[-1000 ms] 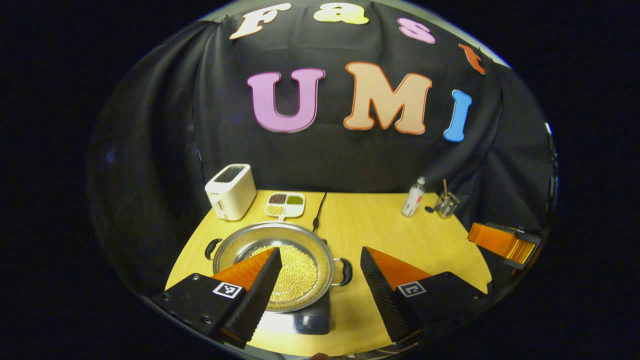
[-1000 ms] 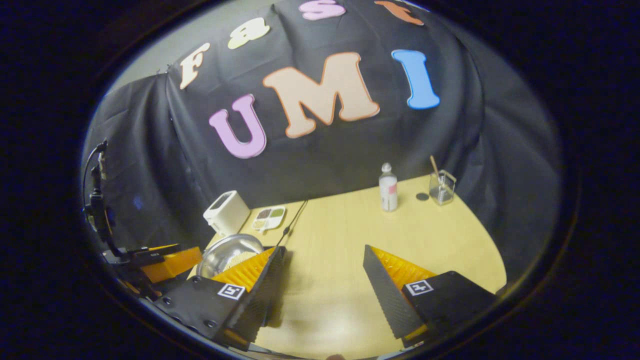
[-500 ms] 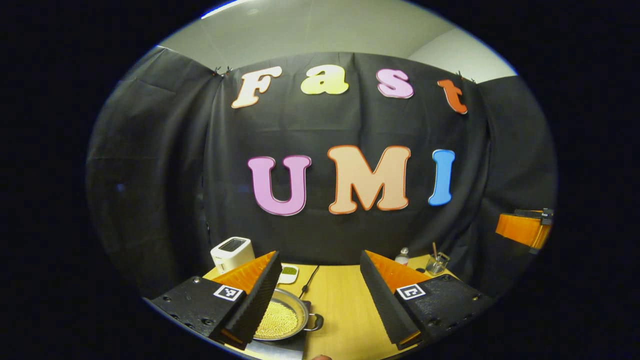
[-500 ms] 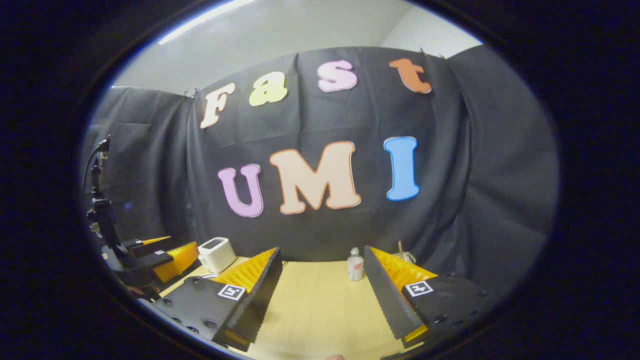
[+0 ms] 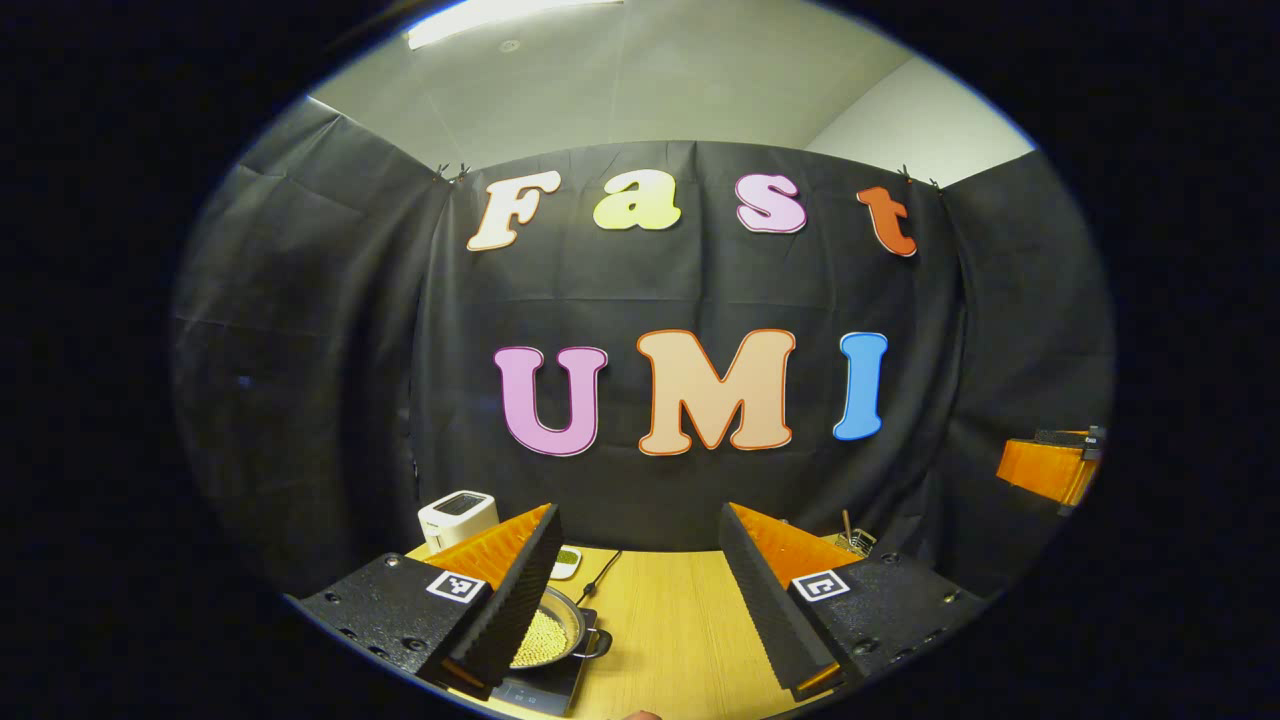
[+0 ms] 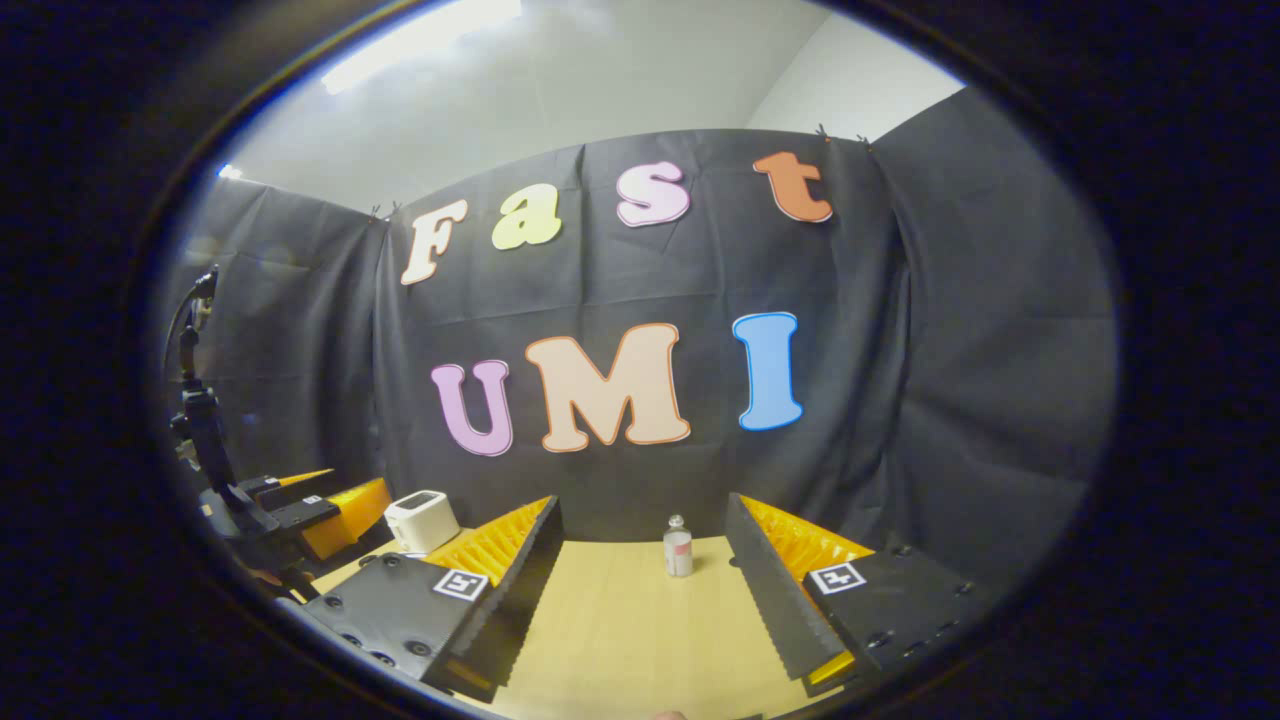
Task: First push the handle of the pot to place it horizontally, then grasp the pot with both hands and set it on the induction cooktop.
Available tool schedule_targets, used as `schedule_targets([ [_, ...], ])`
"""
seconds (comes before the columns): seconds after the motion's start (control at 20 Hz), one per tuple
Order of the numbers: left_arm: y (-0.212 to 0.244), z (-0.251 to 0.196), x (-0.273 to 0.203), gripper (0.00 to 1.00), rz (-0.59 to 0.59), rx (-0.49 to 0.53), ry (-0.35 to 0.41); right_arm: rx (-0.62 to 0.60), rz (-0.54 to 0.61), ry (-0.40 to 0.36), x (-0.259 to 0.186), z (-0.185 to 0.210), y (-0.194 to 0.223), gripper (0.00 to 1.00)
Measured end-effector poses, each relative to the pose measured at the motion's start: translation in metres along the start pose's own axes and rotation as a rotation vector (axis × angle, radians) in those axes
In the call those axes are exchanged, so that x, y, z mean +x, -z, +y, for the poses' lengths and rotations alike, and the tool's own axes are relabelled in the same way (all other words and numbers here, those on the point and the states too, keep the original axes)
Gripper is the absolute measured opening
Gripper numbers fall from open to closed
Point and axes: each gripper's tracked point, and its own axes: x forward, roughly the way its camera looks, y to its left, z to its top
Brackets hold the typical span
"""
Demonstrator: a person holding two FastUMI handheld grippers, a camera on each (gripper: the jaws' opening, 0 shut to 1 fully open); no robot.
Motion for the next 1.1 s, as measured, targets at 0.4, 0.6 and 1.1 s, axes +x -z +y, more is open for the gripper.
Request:
schedule_targets([
  [0.4,0.004,-0.014,-0.018,0.96,-0.009,-0.008,-0.018,0.012,0.002,0.018,-0.03,-0.014,0.0,0.93],
  [0.6,0.004,-0.012,-0.022,0.95,-0.007,-0.003,-0.032,0.022,-0.006,0.018,-0.036,-0.016,-0.004,0.93],
  [1.1,0.005,-0.013,-0.019,0.96,0.01,-0.004,-0.037,0.044,0.029,0.024,-0.044,-0.021,0.008,0.93],
])
